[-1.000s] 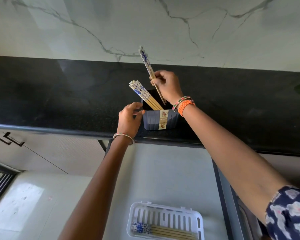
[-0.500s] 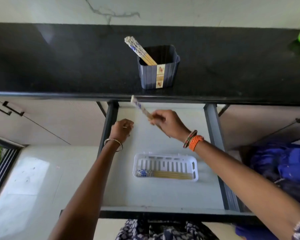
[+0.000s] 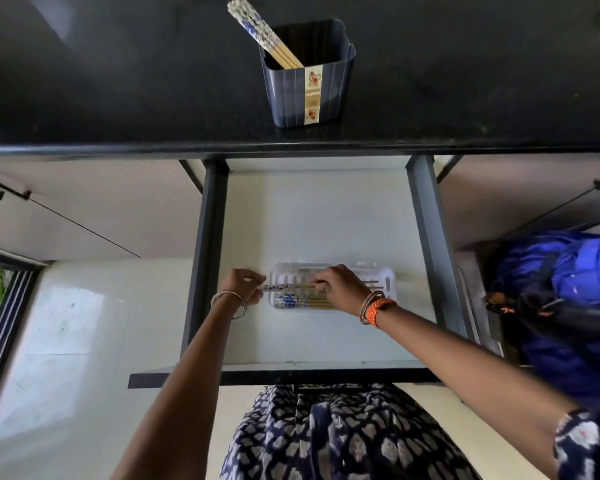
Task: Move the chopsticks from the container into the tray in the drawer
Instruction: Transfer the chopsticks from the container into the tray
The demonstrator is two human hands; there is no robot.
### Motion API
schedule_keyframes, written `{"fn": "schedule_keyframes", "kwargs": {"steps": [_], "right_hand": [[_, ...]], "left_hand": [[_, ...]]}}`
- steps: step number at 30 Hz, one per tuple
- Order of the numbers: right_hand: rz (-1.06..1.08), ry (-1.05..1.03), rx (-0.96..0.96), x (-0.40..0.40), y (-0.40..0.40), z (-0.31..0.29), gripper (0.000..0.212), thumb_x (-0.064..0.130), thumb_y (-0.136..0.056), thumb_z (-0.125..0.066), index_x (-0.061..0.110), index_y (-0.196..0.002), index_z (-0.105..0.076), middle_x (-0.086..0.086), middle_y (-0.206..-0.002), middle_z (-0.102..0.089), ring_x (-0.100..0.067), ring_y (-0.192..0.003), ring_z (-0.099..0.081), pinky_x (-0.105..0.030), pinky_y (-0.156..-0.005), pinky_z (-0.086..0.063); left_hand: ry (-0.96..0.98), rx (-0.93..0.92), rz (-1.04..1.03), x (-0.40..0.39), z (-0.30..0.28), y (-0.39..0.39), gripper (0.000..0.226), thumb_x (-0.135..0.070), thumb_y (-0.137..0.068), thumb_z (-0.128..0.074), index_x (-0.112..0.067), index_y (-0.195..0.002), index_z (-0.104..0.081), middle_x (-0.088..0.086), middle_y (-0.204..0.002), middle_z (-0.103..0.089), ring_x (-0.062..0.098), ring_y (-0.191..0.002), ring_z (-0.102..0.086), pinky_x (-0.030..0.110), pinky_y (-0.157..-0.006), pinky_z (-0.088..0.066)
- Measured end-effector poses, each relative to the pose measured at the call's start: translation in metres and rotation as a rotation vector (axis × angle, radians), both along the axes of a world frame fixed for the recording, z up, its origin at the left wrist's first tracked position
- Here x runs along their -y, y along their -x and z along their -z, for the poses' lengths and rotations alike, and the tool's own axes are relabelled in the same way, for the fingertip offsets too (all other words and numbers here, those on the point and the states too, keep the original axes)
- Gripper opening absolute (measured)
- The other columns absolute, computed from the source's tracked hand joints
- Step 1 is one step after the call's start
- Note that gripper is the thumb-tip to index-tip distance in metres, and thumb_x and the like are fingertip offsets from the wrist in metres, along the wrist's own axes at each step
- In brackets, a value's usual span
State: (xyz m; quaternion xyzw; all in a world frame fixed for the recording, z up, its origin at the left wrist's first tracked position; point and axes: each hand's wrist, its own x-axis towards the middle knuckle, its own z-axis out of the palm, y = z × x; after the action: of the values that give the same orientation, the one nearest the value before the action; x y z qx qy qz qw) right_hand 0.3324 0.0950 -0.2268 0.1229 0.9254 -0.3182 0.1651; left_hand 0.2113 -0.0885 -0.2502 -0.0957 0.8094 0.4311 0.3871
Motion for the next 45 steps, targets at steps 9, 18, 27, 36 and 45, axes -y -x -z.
{"fn": "schedule_keyframes", "kwargs": {"steps": [9,18,27,36,45], "right_hand": [[0.087,-0.25,0.086,0.0,-0.004,0.014,0.027,-0.013,-0.08,-0.044,0.01,-0.065,-0.044,-0.025,-0.084,-0.057,-0.037,-0.083,-0.063,-0.034,-0.066,-0.042],[-0.064,-0.245,0.012,0.008,0.001,0.031,0.027,-0.018,-0.079,-0.048,0.001,-0.087,-0.065,-0.015,-0.088,-0.067,-0.032,-0.084,-0.066,-0.03,-0.067,-0.051],[-0.212,-0.385,0.048,-0.006,-0.005,0.029,0.034,-0.016,-0.082,-0.051,0.003,-0.108,-0.061,-0.016,-0.105,-0.065,-0.033,-0.1,-0.063,-0.038,-0.08,-0.054],[-0.335,-0.516,0.103,-0.016,-0.011,0.023,0.038,-0.019,-0.079,-0.051,0.001,-0.11,-0.058,-0.015,-0.106,-0.065,-0.033,-0.102,-0.063,-0.038,-0.078,-0.053],[-0.339,-0.485,0.128,-0.009,-0.008,0.015,0.034,-0.016,-0.083,-0.051,0.001,-0.111,-0.059,-0.016,-0.111,-0.064,-0.031,-0.103,-0.064,-0.037,-0.084,-0.056]], "left_hand": [[-0.027,-0.022,0.061,-0.013,-0.001,-0.002,0.028,-0.001,-0.088,-0.057,-0.009,-0.06,-0.057,0.009,-0.059,-0.053,0.005,-0.034,-0.052,0.013,-0.038,-0.048],[0.029,-0.099,0.074,-0.016,0.003,-0.007,0.04,-0.008,-0.086,-0.06,-0.012,-0.047,-0.051,-0.009,-0.023,-0.039,-0.001,-0.023,-0.038,0.012,-0.037,-0.039],[0.05,-0.14,0.096,-0.015,0.004,-0.006,0.015,-0.006,-0.085,-0.06,-0.004,-0.071,-0.066,0.004,-0.051,-0.053,0.011,-0.04,-0.052,0.012,-0.036,-0.046],[0.09,-0.157,0.111,-0.017,0.002,-0.006,0.01,-0.005,-0.085,-0.06,-0.002,-0.08,-0.068,0.005,-0.053,-0.053,0.012,-0.042,-0.052,0.01,-0.032,-0.042],[0.111,-0.151,0.111,-0.018,0.0,-0.007,0.015,-0.007,-0.086,-0.059,0.005,-0.091,-0.068,0.009,-0.062,-0.059,0.006,-0.036,-0.054,0.015,-0.037,-0.048]]}}
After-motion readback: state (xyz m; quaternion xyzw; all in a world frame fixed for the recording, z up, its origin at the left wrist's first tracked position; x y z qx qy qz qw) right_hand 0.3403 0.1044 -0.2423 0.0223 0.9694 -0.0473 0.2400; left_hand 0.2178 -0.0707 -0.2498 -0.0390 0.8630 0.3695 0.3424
